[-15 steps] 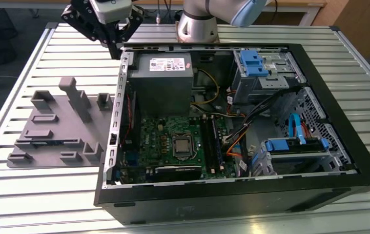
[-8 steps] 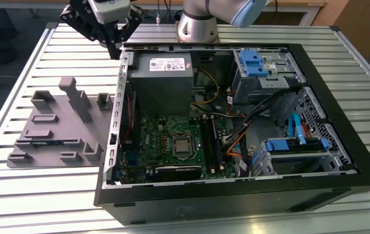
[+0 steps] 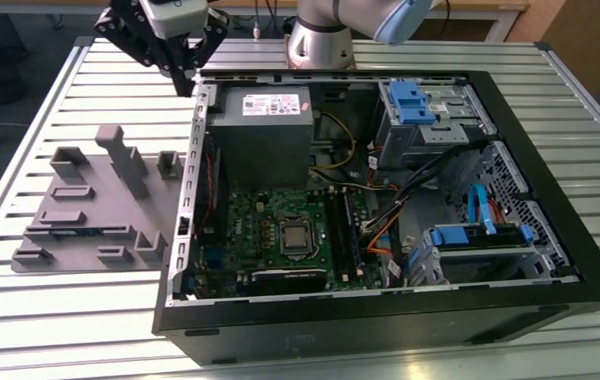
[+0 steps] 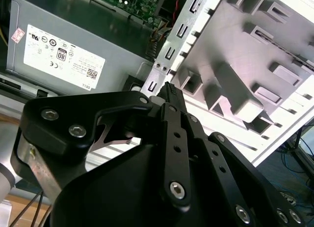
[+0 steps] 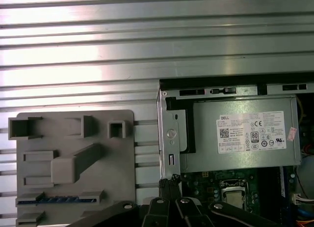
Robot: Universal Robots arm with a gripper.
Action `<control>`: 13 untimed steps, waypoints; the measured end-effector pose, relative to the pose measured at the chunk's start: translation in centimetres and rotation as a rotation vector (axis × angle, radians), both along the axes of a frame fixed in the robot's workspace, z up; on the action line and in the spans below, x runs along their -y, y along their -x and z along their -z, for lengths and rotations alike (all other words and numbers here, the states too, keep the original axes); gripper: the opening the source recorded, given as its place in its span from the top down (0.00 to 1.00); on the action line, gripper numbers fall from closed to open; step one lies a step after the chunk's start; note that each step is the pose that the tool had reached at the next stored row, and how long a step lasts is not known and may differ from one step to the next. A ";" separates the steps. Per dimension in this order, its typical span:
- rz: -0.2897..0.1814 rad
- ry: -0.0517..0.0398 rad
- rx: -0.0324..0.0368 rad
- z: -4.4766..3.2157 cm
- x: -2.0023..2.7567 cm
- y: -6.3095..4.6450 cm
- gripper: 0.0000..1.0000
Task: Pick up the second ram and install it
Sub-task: 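Reach for the second ram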
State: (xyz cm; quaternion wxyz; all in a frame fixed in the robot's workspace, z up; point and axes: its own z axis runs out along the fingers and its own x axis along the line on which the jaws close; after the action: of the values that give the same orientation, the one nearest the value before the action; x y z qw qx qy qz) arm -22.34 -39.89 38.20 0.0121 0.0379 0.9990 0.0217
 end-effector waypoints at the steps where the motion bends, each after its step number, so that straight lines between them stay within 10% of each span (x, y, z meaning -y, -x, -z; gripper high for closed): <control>1: 0.000 0.0000 0.0000 0.00 0.00 0.0 0.89; 13: 0.000 0.0000 0.0000 0.02 0.00 0.4 0.89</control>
State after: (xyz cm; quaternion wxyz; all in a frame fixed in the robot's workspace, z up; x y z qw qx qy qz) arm -22.76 -39.90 38.18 0.0121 0.0379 0.9990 0.0217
